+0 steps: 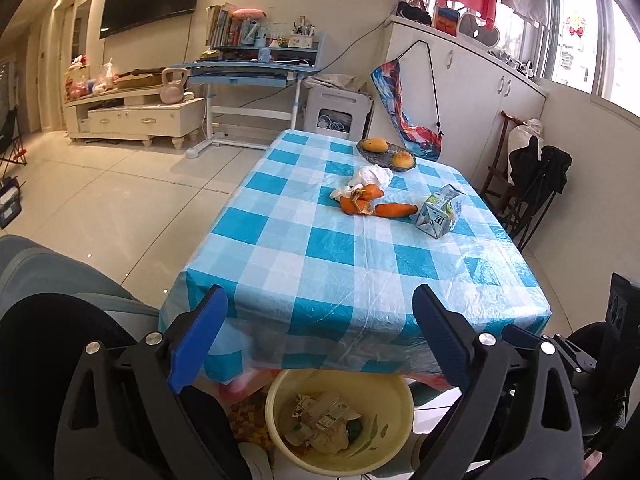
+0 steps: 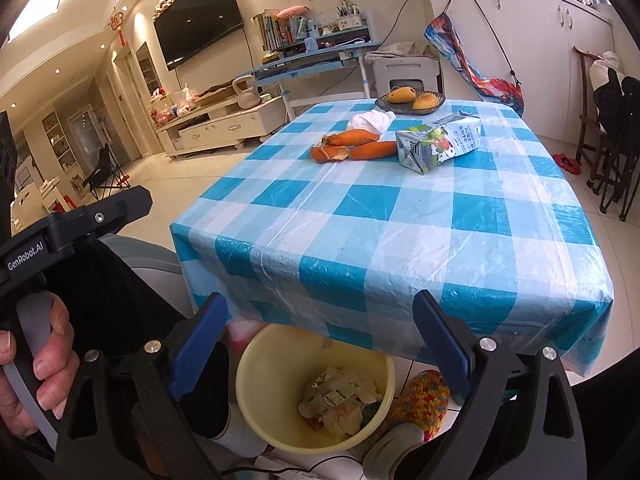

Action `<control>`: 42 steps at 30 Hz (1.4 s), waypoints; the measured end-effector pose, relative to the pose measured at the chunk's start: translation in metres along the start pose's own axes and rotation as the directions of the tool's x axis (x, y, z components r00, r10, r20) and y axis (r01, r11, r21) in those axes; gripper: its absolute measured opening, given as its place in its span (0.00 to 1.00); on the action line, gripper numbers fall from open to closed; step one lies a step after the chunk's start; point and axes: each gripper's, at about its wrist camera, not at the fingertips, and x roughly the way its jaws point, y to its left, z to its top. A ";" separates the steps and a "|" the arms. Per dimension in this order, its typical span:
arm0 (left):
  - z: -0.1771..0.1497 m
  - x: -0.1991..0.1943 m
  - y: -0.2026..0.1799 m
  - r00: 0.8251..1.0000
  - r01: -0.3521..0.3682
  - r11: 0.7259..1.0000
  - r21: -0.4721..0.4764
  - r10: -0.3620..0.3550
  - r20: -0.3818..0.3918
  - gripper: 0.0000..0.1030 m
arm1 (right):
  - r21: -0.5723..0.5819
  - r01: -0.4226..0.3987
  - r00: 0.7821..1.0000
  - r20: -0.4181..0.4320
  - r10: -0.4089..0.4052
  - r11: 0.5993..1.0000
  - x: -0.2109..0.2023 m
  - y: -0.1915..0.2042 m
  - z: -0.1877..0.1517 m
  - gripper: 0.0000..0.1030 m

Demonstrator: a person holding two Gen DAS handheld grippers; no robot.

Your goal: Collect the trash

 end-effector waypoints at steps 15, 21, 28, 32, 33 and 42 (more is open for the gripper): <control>-0.001 0.001 0.000 1.000 -0.004 1.000 0.000 0.004 -0.002 0.88 | -0.005 0.005 1.000 -0.009 -0.005 1.000 0.002 0.000 0.000 0.88; -0.001 0.002 0.000 1.000 -0.005 1.000 0.000 0.005 -0.007 0.88 | -0.002 0.006 1.000 -0.009 -0.006 1.000 0.003 0.001 0.000 0.88; -0.002 0.004 -0.001 1.000 -0.012 1.000 0.003 0.012 -0.014 0.88 | -0.004 0.007 1.000 -0.009 -0.007 1.000 0.004 0.001 -0.002 0.88; -0.002 0.004 -0.001 1.000 -0.014 1.000 0.007 0.014 -0.011 0.88 | -0.003 0.011 1.000 -0.011 -0.011 1.000 0.004 0.002 -0.003 0.89; -0.002 0.004 -0.001 1.000 -0.013 1.000 0.006 0.013 -0.010 0.88 | -0.005 0.012 1.000 -0.012 -0.013 1.000 0.005 0.003 -0.004 0.89; -0.001 0.002 0.000 1.000 -0.004 1.000 -0.004 0.004 -0.004 0.88 | -0.029 0.021 0.999 -0.027 -0.022 0.999 0.009 0.004 -0.004 0.89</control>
